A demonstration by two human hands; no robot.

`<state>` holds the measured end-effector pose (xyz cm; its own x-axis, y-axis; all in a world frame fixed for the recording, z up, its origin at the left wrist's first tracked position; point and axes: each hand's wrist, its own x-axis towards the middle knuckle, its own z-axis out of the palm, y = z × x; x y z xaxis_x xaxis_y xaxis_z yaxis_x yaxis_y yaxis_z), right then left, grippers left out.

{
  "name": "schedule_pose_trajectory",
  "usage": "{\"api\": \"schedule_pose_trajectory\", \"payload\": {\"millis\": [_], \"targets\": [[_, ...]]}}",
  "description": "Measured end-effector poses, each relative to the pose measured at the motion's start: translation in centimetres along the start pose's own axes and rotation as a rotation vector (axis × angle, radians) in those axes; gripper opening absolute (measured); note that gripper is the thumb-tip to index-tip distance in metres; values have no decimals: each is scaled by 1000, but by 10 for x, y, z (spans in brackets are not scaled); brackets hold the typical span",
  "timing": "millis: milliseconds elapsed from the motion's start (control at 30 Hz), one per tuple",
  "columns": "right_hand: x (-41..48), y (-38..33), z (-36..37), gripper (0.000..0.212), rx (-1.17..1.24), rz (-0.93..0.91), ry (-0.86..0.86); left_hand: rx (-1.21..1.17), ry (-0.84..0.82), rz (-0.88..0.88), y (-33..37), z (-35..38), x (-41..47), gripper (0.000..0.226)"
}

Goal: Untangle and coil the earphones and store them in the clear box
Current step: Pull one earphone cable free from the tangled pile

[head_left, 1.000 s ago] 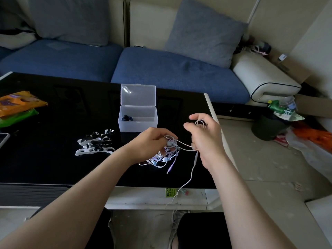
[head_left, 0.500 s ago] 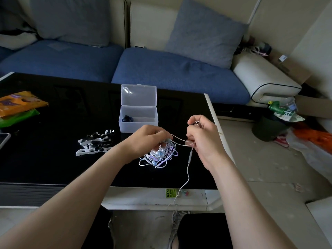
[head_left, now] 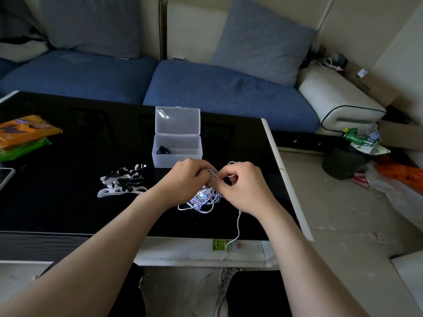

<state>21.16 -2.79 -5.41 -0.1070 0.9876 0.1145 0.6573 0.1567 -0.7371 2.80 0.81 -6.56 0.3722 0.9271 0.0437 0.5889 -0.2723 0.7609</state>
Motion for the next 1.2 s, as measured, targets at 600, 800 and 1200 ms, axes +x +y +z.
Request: {"api": "schedule_pose_trajectory", "payload": {"millis": [600, 800, 1200], "targets": [[4, -2, -1, 23, 60, 136, -38, 21, 75, 53, -4, -1, -2, 32], [3, -6, -11, 32, 545, 269, -172, 93, 106, 24, -1, -1, -3, 24], [6, -2, -5, 31, 838, 579, -158, -546, -56, -187, 9, -19, -5, 28]]}}
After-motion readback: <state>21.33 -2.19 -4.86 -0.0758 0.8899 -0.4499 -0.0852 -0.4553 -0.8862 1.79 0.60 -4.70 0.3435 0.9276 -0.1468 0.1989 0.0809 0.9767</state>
